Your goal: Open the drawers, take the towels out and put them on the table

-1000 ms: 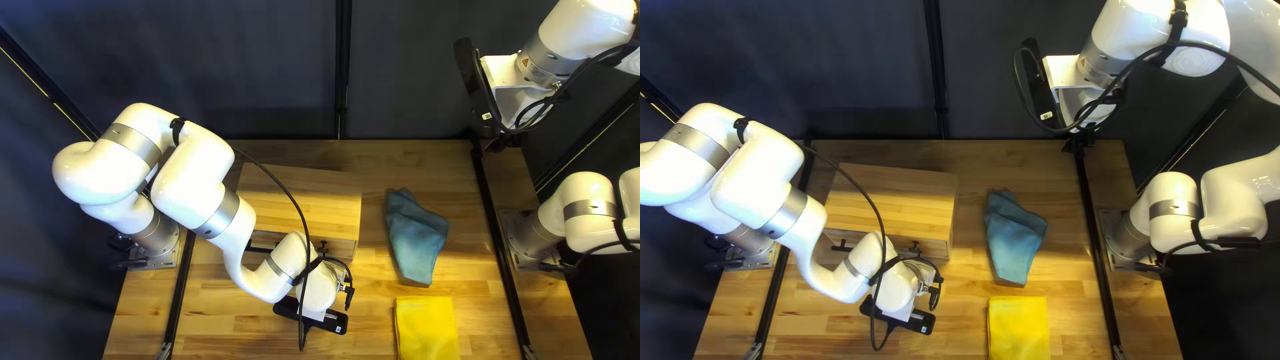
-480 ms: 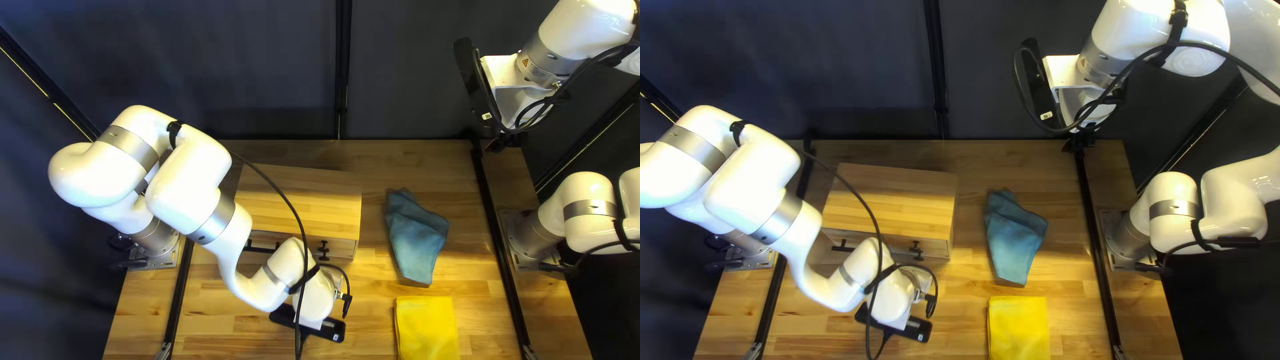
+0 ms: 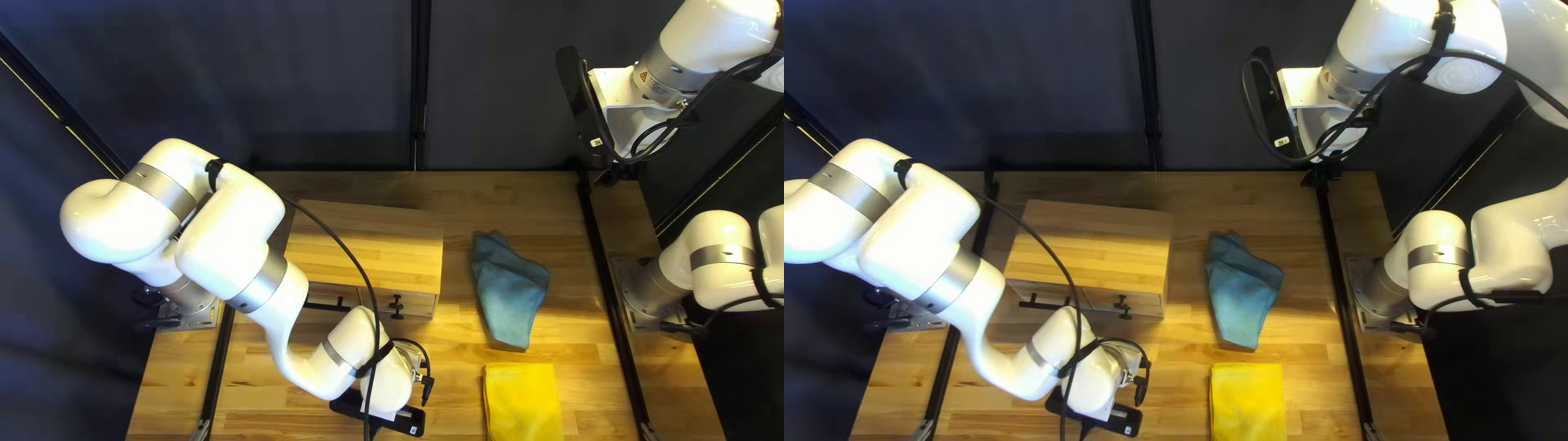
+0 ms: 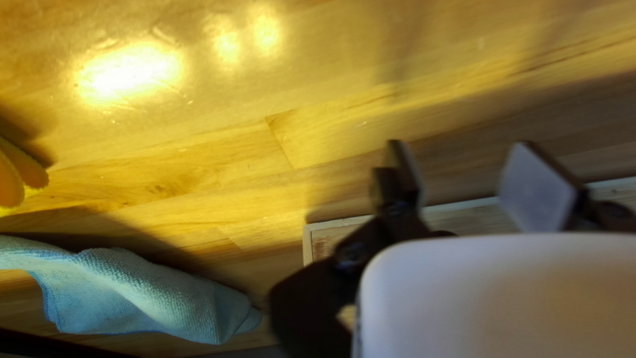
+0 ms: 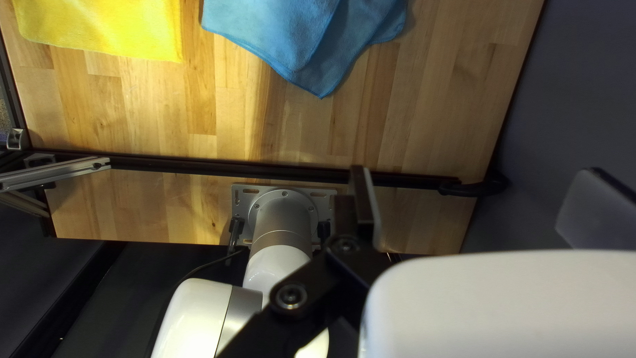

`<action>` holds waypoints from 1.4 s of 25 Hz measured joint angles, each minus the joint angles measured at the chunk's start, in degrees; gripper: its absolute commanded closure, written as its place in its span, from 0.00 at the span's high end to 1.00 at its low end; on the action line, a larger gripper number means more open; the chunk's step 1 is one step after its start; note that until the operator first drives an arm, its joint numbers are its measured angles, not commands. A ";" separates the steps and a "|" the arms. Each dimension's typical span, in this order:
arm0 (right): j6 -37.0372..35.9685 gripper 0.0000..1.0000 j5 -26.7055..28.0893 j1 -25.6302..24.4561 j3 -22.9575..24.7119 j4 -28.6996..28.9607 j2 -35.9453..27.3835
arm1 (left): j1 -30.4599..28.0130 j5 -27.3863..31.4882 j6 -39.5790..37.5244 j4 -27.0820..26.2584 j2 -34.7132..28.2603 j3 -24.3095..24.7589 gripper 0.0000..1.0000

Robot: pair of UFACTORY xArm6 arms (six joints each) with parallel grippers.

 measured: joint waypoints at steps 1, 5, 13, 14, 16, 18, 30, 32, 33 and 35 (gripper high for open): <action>0.00 1.00 0.00 0.00 0.00 0.00 0.00 | 0.35 0.03 0.10 0.04 0.05 -0.04 1.00; 0.00 1.00 0.00 0.00 0.00 0.00 0.00 | 1.54 0.12 0.37 0.43 0.03 0.08 1.00; 0.00 1.00 0.00 0.00 0.00 0.00 0.00 | 3.41 -0.31 -0.26 1.80 -1.20 1.99 1.00; 0.00 1.00 0.00 0.00 0.00 0.00 0.00 | 3.44 -0.30 -0.45 1.92 -1.27 2.08 1.00; 0.00 1.00 0.00 0.00 0.00 0.00 0.00 | 3.37 -0.16 -0.91 2.14 -1.24 2.06 1.00; 0.00 1.00 0.00 0.00 0.00 0.00 0.00 | 3.18 0.11 -1.41 2.36 -1.01 1.80 1.00; 0.00 1.00 0.00 0.00 0.00 0.00 0.00 | 2.17 0.90 -5.64 4.94 -0.01 0.94 1.00; 0.00 1.00 0.00 0.00 0.00 0.00 0.00 | 2.06 0.66 -6.14 5.35 -0.22 1.34 1.00; 0.00 1.00 0.00 0.00 0.00 0.00 0.00 | 2.03 0.44 -6.39 5.60 -0.36 1.64 1.00; 0.00 1.00 0.00 0.00 0.00 0.00 0.00 | 1.98 0.01 -6.80 6.03 -0.59 2.12 1.00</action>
